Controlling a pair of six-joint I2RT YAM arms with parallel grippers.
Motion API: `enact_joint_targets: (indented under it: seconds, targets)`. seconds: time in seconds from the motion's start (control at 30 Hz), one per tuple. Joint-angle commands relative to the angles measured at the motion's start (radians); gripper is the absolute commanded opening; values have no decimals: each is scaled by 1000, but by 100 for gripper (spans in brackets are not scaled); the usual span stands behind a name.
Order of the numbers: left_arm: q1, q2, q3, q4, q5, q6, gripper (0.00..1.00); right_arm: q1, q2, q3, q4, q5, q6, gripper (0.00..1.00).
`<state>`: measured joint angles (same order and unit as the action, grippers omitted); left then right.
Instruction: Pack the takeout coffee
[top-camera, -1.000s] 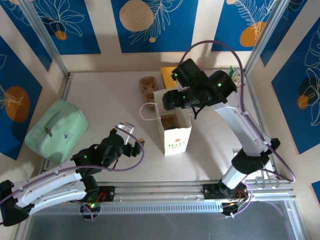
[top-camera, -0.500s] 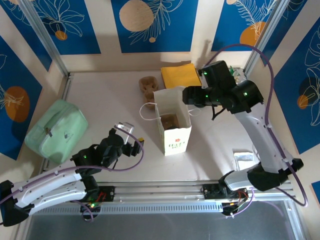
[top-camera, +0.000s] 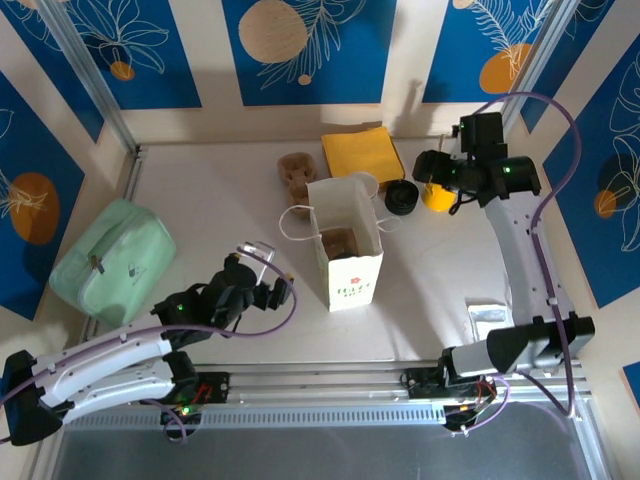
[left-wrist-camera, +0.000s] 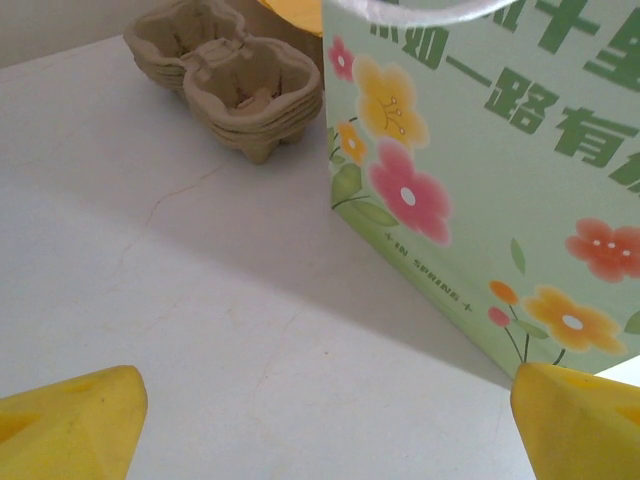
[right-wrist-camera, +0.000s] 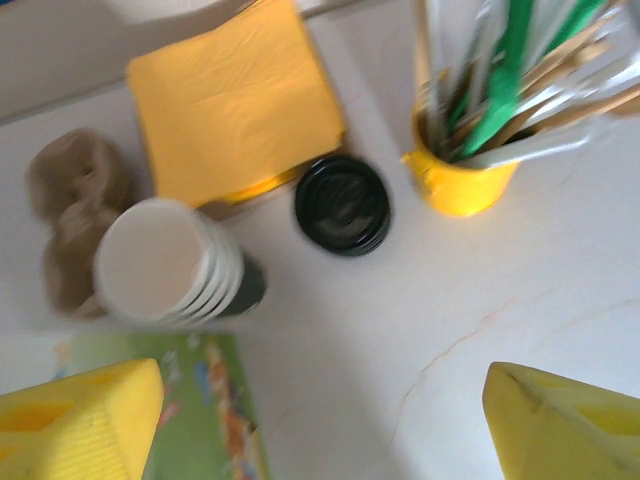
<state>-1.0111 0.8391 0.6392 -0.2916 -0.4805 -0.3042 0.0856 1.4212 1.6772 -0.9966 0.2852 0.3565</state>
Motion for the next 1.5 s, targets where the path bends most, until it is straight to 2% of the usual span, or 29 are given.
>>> enact_joint_targets:
  seconds: [0.0, 0.13, 0.3, 0.6, 0.87, 1.07, 1.23, 1.47]
  targets:
    - [-3, -10, 48, 33, -18, 33, 94, -49, 67, 39, 88, 75, -69, 85]
    - [-4, -10, 65, 4, -40, 44, 95, -84, 139, 70, 156, 62, -100, 86]
    - [-4, -21, 61, 0, -46, 48, 95, -114, 240, 149, 158, 54, -85, 85]
    - [-4, -74, 35, -24, -57, 46, 96, -125, 374, 269, 112, 52, -104, 71]
    - [-4, -94, 20, -19, -61, 47, 96, -138, 394, 204, 191, 32, -103, 67]
    - [-3, -98, 19, -20, -63, 51, 97, -144, 430, 204, 185, 33, -105, 64]
    - [-3, -97, 20, -16, -65, 54, 97, -150, 450, 193, 190, 26, -102, 56]
    - [-3, -92, 28, -16, -63, 60, 97, -155, 468, 188, 204, 22, -109, 50]
